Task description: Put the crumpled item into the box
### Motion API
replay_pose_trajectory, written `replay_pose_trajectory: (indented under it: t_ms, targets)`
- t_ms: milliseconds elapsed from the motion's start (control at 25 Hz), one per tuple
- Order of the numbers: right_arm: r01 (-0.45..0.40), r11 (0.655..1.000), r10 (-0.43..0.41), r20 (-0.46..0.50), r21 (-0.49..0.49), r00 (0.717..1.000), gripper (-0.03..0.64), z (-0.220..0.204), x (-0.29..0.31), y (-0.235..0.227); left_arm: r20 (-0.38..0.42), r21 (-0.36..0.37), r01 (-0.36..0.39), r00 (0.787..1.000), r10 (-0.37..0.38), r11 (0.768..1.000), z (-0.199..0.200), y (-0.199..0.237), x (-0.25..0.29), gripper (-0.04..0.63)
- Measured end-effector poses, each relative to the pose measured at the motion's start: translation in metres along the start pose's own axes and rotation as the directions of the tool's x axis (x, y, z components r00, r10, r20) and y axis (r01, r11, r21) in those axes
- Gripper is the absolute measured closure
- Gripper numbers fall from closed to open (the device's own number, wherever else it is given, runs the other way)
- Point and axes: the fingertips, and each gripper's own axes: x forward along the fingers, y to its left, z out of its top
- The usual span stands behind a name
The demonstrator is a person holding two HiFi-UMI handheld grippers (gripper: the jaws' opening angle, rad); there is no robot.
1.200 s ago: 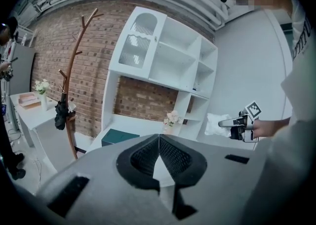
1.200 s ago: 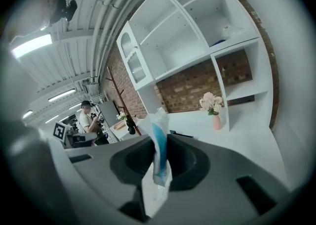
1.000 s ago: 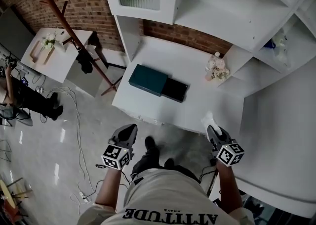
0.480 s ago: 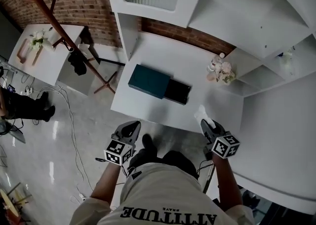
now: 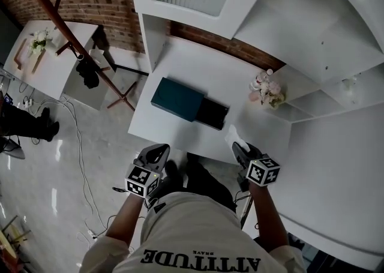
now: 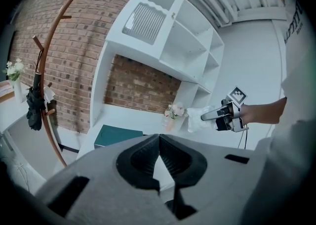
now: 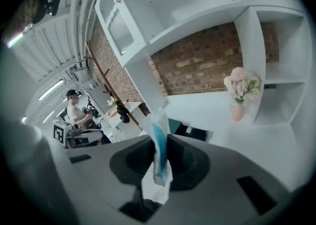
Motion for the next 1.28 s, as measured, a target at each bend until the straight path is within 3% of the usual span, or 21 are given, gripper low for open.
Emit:
replay_pose_trajectory:
  t_ms: [240,440,760,1000,1280]
  targets:
    - [-0.07,0.997,0.072,-0.063,0.038,0.995,0.54,0.007,0.042,-0.025,-0.006,-0.037,-0.05,0.999,0.049,0.998,0.01,0.005,0.022,0.568]
    - [-0.08,0.992,0.093,-0.137,0.098,0.986,0.54,0.006,0.087,-0.059,-0.005,-0.074,-0.088,0.996,0.088,0.993,0.02,0.004,0.046,0.568]
    - [-0.123,0.975,0.171,-0.271,0.184,0.947,0.54,-0.02,0.171,-0.094,-0.024,-0.123,-0.157,0.988,0.155,0.98,0.02,0.0,0.067,0.568]
    - [-0.098,0.937,0.219,-0.348,0.334,0.912,0.54,-0.048,0.223,-0.108,-0.05,-0.15,-0.213,0.977,0.208,0.966,0.009,0.003,0.061,0.568]
    - [-0.097,0.901,0.271,-0.377,0.422,0.886,0.54,-0.061,0.267,-0.105,-0.068,-0.201,-0.301,0.954,0.294,0.932,-0.006,0.014,0.042,0.568]
